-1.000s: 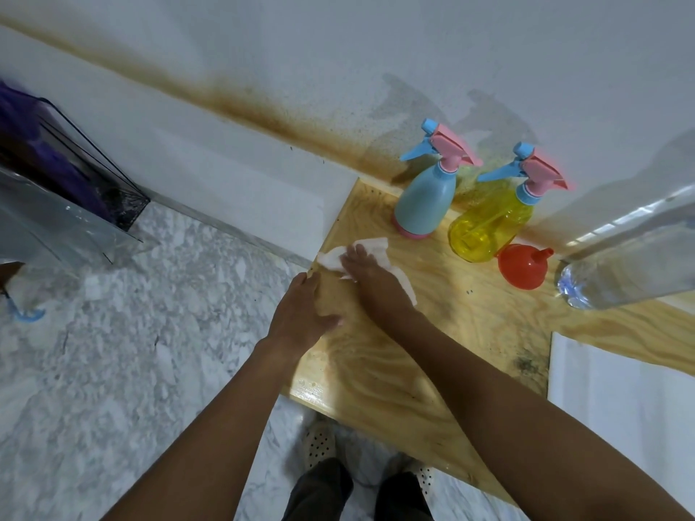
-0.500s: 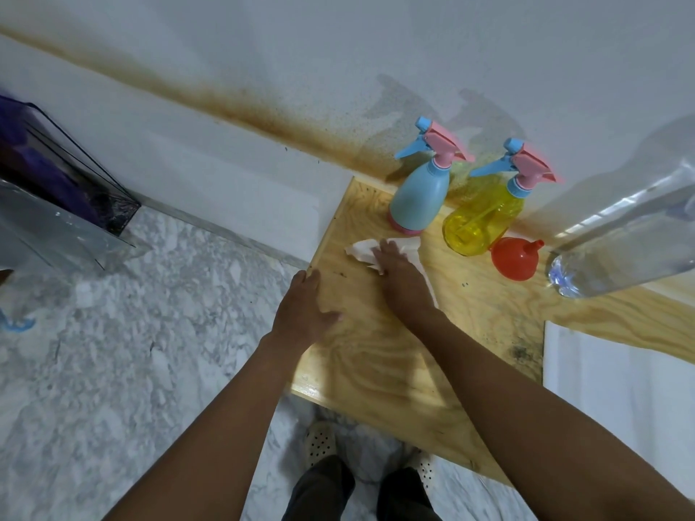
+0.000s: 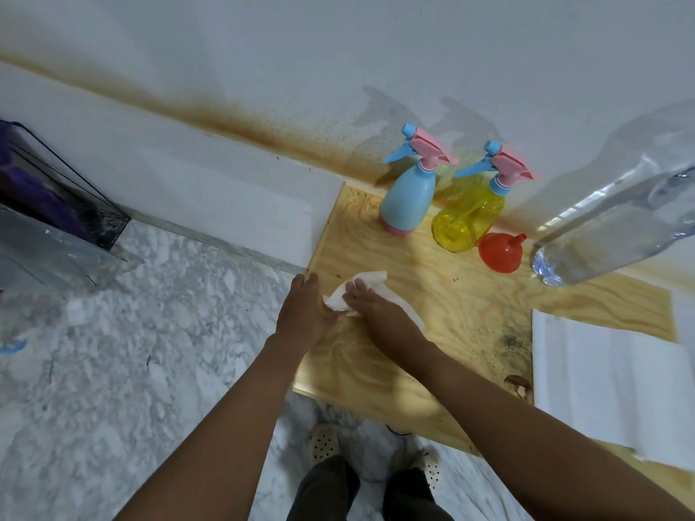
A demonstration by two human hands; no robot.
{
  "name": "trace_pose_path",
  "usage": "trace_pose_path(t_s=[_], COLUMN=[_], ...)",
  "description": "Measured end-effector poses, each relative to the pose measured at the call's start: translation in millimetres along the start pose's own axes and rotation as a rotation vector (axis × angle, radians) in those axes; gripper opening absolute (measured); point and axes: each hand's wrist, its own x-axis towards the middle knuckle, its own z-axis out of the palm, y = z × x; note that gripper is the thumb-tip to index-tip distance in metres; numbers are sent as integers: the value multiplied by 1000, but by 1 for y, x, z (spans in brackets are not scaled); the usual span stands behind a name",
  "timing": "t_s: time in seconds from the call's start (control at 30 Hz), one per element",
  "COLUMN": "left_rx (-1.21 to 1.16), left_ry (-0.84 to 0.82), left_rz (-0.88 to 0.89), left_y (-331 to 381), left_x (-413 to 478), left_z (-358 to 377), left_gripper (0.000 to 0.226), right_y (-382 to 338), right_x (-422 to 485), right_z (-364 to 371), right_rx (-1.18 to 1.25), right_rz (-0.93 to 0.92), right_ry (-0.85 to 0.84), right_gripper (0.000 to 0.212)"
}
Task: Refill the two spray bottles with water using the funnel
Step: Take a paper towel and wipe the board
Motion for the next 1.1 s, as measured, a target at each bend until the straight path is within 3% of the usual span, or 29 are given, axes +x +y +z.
trace_pose_path(t_s=[0.17, 0.3, 0.4, 0.5, 0.63, 0.8, 0.97, 1.1], left_rx=[32, 153, 291, 326, 123, -13, -19, 54], left_ry=[-53, -84, -93, -64, -81, -217, -310, -352], left_rz=[-11, -45, -97, -75, 75, 427, 617, 742], left_y=[0, 4, 11, 30, 83, 178, 273, 333], left_x=[-2, -3, -5, -10, -25, -56, -98, -117], left_z=[-2, -7, -13, -16, -2, 58, 147, 221], left_gripper=[82, 83, 88, 80, 59, 15, 25, 43], right_y=[0, -7, -5, 1, 14, 47, 99, 157], right_x=[-22, -44, -71, -108, -164, -239, -310, -353], right_z=[1, -17, -34, -52, -68, -70, -77, -79], right_rx=[102, 303, 451, 564, 664, 737, 709, 777], right_rz=[33, 134, 270, 385, 512, 539, 686, 839], right_ry=[-54, 197, 387, 511, 649, 911, 1152, 1211], right_gripper=[49, 22, 33, 38, 29, 31, 28, 27])
